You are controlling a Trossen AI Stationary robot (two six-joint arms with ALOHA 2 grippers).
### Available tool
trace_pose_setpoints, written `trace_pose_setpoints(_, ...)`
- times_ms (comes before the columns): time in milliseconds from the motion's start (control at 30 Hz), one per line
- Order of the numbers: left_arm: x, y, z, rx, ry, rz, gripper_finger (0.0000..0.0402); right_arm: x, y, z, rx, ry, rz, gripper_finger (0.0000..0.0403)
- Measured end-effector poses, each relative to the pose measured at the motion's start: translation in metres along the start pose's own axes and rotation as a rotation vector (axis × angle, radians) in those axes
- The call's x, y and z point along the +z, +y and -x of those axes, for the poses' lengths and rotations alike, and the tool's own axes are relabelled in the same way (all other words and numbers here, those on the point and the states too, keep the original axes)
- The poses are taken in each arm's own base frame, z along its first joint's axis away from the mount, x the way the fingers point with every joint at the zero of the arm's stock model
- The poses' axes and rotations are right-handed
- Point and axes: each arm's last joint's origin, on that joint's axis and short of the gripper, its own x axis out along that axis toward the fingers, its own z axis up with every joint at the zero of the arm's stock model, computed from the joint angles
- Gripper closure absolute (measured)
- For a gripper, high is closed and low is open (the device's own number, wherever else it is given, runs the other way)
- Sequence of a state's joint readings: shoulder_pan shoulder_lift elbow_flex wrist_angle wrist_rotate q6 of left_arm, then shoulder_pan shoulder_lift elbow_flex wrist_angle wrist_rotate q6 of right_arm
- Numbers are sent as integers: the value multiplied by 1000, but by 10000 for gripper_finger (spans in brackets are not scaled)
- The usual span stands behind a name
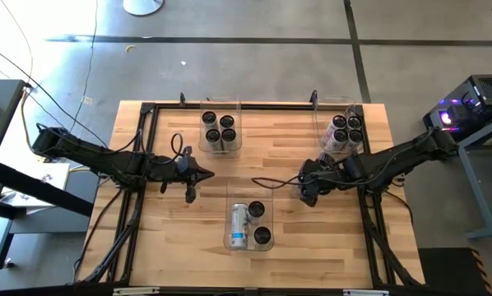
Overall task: Sort soda cans
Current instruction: Remove the white/blue soda can from the transparent bin
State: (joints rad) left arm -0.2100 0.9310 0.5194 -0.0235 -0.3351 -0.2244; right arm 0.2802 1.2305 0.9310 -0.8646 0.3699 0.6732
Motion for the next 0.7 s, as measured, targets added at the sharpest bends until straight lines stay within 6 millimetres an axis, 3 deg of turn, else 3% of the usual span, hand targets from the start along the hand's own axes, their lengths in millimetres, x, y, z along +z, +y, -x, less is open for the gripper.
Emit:
trace_pose_setpoints(133,0,0,0,0,0,1,401,0,0,0,0,-2,-1,70)
trace_pose_setpoints(400,0,0,0,2,1,1,401,2,0,2,2,-3,1,63)
trace_pose_setpoints(700,-1,0,0,3,7,6,401,32,6,42,63,-94,44,62)
